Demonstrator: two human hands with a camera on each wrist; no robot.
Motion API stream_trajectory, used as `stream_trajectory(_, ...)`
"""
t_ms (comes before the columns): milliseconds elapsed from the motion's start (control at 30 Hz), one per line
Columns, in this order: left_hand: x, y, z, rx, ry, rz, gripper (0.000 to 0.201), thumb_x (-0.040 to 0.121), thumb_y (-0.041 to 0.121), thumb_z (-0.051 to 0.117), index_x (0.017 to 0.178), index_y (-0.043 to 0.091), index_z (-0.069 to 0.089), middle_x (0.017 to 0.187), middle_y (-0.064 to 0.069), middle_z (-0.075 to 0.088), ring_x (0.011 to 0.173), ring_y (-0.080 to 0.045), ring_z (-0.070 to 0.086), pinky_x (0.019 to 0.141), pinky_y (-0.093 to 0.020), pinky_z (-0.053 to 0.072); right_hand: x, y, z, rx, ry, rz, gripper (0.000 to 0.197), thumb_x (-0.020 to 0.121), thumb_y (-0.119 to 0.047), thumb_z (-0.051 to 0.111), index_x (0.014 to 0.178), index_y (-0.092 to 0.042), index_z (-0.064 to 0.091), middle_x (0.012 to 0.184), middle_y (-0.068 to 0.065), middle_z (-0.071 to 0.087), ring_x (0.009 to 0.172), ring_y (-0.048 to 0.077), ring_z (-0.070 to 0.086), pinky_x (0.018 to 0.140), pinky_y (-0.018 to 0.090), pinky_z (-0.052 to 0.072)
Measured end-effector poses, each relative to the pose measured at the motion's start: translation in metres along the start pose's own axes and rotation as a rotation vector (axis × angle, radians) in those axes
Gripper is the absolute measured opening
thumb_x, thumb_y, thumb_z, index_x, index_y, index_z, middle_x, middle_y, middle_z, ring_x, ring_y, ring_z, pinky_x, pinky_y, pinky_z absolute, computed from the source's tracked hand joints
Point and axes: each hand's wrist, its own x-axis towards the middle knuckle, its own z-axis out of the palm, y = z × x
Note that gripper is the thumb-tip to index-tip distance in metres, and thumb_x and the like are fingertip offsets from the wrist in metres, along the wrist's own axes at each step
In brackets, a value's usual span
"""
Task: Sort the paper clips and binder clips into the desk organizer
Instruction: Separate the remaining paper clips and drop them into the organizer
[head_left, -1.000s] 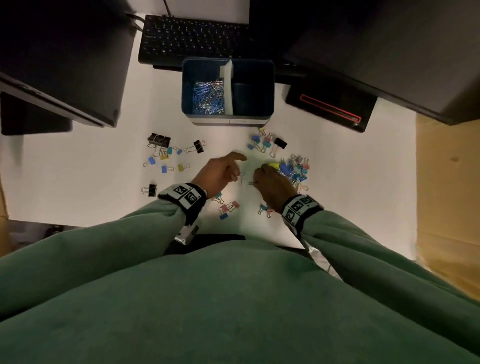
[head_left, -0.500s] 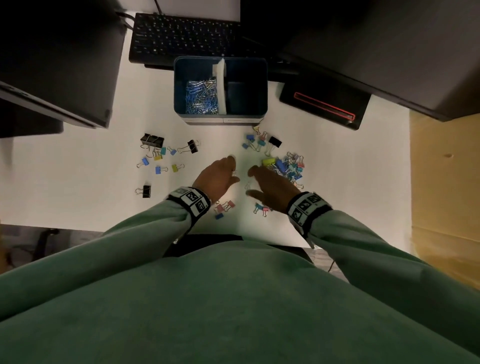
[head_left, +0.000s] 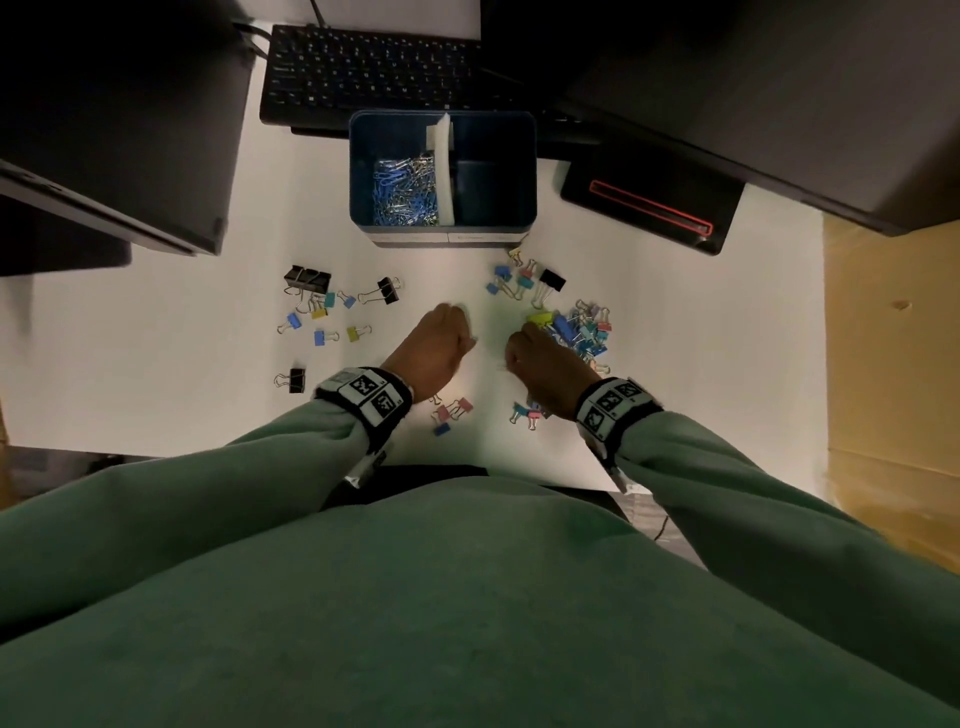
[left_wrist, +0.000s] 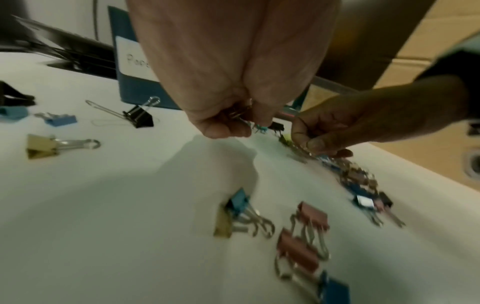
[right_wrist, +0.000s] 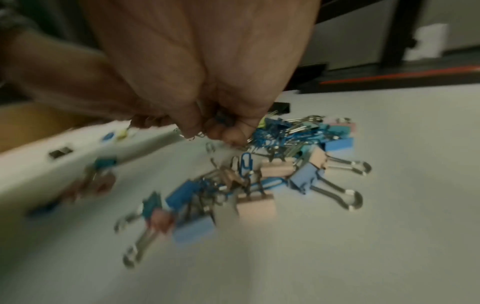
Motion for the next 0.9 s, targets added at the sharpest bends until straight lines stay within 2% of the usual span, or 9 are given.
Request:
stream_trajectory(133,-0.004,0.008,-0.020,-0.217,-0.093,-0.134,0.009,0.099,0.010,0.042,0.091,0.007,0.042,0.082,0.002,0.057,0.071,0.012,0.053,0.063,-0.006,0.038,-0.010,0.015,-0.016,0.810,0.106,0.317,0.016,0.097,-0.005,0.035,0.087,-0.014,0.042,0.074,0.002,0.050,0.059,0.014,0.043,0.054,0.028,0.039)
stream_trajectory(200,-0.002,0.014,-0.020,-0.278,-0.138,-0.174,0.010,0.095,0.004,0.041,0.101,0.008,0.047,0.087,-0.001,0.063,0.073,0.001,0.057,0.066,-0.013,0.042,-0.019,0.020,-0.026,1.155,0.170,0.390,0.018,0.101,-0.005,0.029,0.094,-0.012,0.045,0.070,0.007,0.055,0.052,0.016,0.048,0.047,0.025,0.043)
stream_trajectory(267,0.002,0.022,-0.013,-0.293,-0.184,-0.194,0.025,0.092,0.001,0.042,0.111,0.013,0.054,0.088,-0.001,0.063,0.072,-0.010,0.058,0.067,-0.022,0.047,-0.027,0.028,-0.032,1.187,0.217,0.387,0.025,0.099,0.004,0.029,0.108,-0.009,0.047,0.075,0.013,0.056,0.052,0.018,0.054,0.046,0.027,0.048)
stream_trajectory(367,0.008,0.039,-0.001,-0.290,-0.290,-0.194,0.017,0.093,0.007,0.043,0.102,0.015,0.055,0.087,-0.005,0.060,0.070,-0.014,0.053,0.064,-0.028,0.047,-0.034,0.040,-0.031,1.280,0.244,0.486,0.028,0.093,0.007,0.031,0.096,-0.002,0.057,0.077,0.013,0.059,0.053,0.019,0.058,0.051,0.031,0.051)
stream_trajectory(500,0.014,0.050,0.018,-0.012,-0.219,-0.092,0.017,0.093,0.030,0.056,0.097,0.017,0.046,0.086,0.000,0.057,0.074,-0.018,0.053,0.065,-0.029,0.043,-0.037,0.035,-0.025,0.702,0.278,0.526,0.015,0.094,-0.021,0.050,0.086,-0.013,0.059,0.077,0.003,0.061,0.061,0.016,0.056,0.059,0.029,0.044)
stream_trajectory(600,0.019,0.046,0.024,0.164,-0.200,-0.022,0.020,0.096,0.028,0.051,0.112,0.017,0.046,0.106,-0.007,0.060,0.088,-0.027,0.061,0.075,-0.036,0.050,-0.037,0.021,-0.018,0.311,0.218,0.419,0.029,0.091,-0.032,0.059,0.113,-0.013,0.060,0.111,0.009,0.065,0.098,0.027,0.062,0.080,0.035,0.049)
stream_trajectory(667,0.020,0.043,0.025,0.242,-0.254,0.015,0.016,0.099,0.027,0.043,0.108,0.014,0.046,0.101,-0.009,0.057,0.085,-0.029,0.059,0.072,-0.039,0.050,-0.035,0.015,-0.009,0.161,0.159,0.381,0.049,0.089,-0.034,0.062,0.131,-0.012,0.049,0.129,0.009,0.057,0.111,0.030,0.059,0.088,0.038,0.049)
stream_trajectory(800,0.018,0.045,0.026,0.265,-0.272,-0.001,0.014,0.099,0.021,0.040,0.101,0.009,0.047,0.098,-0.010,0.055,0.083,-0.028,0.057,0.066,-0.034,0.043,-0.030,0.010,0.004,0.074,0.180,0.406,0.034,0.093,-0.018,0.054,0.125,-0.006,0.050,0.134,0.012,0.053,0.104,0.035,0.061,0.083,0.041,0.051)
stream_trajectory(900,0.013,0.041,0.025,0.226,-0.261,-0.037,0.016,0.099,0.022,0.041,0.102,0.008,0.048,0.099,-0.011,0.056,0.083,-0.029,0.058,0.070,-0.038,0.047,-0.027,0.013,0.006,0.086,0.119,0.418,0.023,0.095,-0.014,0.045,0.116,-0.006,0.052,0.115,0.012,0.060,0.098,0.035,0.062,0.078,0.036,0.051)
